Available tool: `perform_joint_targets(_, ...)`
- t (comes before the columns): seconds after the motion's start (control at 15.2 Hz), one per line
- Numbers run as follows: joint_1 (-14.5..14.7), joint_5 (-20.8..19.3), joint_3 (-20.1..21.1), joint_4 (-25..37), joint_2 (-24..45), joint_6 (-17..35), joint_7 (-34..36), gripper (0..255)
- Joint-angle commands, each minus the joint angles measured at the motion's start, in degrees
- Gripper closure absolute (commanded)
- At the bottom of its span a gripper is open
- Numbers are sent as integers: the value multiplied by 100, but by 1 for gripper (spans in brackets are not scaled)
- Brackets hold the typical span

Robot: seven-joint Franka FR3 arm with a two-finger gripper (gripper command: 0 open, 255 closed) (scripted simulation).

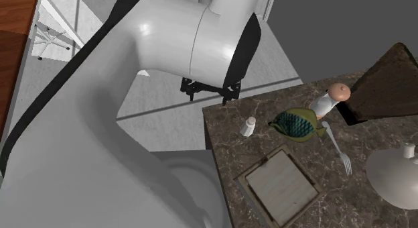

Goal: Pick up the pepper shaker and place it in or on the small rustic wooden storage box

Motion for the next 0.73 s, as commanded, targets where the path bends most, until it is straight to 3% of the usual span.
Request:
perform_joint_targets(0.0,-89,-141,-226,-7,236,184,-217,0)
perform_joint_targets(0.66,-423,-552,-1319,221,1652,1096,-1267,0)
